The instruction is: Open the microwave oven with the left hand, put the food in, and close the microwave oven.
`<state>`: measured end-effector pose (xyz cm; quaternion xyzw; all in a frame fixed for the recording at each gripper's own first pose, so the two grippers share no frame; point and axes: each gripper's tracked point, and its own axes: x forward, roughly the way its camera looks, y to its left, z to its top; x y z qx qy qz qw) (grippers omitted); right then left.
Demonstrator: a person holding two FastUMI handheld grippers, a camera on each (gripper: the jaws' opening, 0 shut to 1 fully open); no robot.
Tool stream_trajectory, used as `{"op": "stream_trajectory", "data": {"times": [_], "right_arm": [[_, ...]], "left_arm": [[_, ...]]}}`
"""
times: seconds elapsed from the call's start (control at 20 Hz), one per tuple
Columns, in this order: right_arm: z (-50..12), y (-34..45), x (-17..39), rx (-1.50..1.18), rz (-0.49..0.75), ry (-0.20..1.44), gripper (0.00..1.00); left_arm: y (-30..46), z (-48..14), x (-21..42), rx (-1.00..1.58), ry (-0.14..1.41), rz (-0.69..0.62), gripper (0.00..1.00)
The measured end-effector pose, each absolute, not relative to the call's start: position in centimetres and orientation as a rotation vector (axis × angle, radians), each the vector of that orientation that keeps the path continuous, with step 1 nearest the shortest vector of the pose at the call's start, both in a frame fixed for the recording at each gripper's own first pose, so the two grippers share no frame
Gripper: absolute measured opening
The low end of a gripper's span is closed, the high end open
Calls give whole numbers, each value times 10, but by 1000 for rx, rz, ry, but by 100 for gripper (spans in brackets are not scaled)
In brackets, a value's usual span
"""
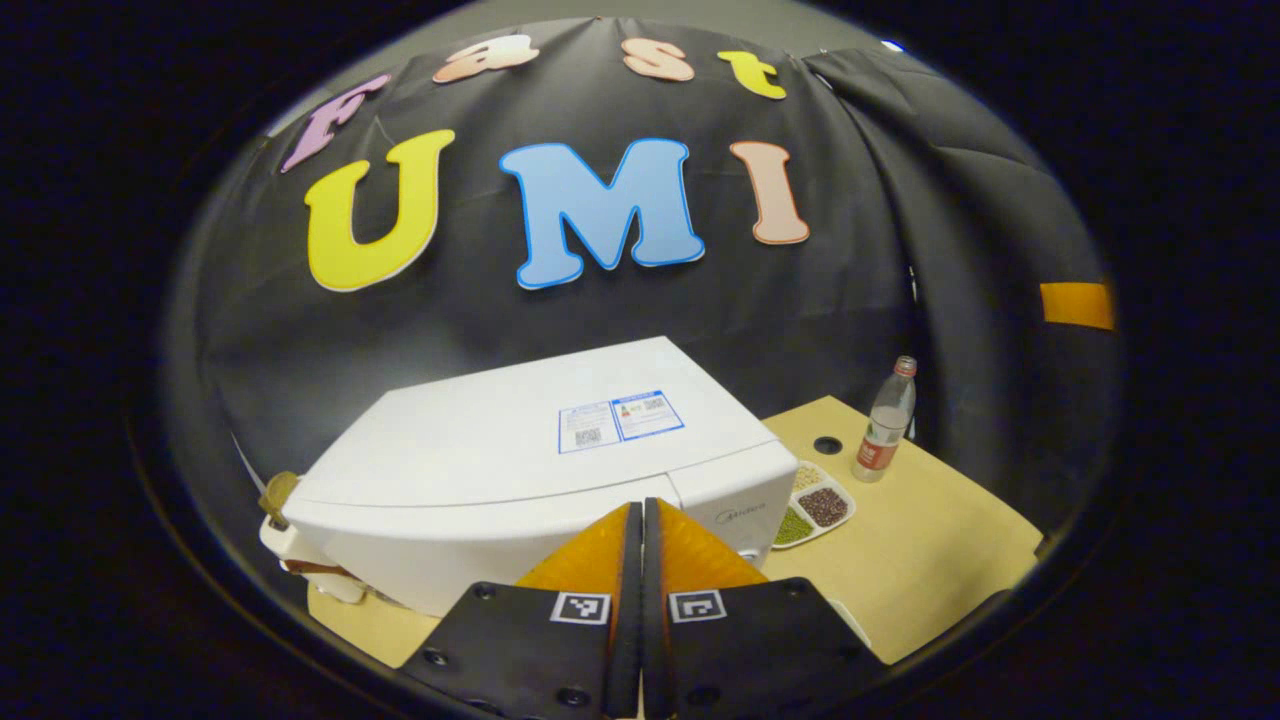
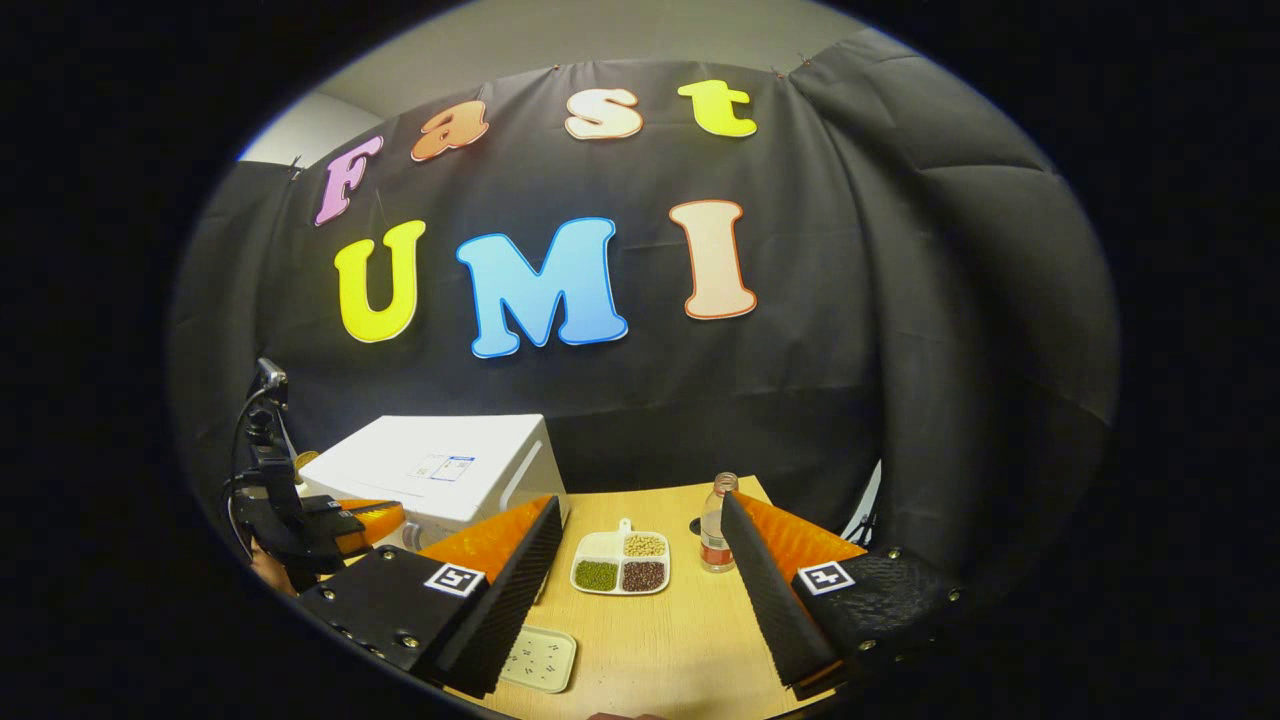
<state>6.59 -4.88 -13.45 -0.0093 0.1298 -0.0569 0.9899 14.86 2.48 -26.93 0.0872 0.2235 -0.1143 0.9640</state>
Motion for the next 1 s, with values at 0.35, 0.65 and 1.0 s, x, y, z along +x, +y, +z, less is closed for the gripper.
{"op": "stream_trajectory", "data": {"times": [0.35,0.65,1.0], "right_arm": [[-90,-24,48,-50,-83,176,98],[-34,17,19,-56,-106,86,98],[-18,72,-16,-101,-101,82,98]], "left_arm": [[35,-116,93,75,172,-133,100],[61,-41,20,38,73,-99,99],[93,-6,-16,-8,35,-108,93]]}}
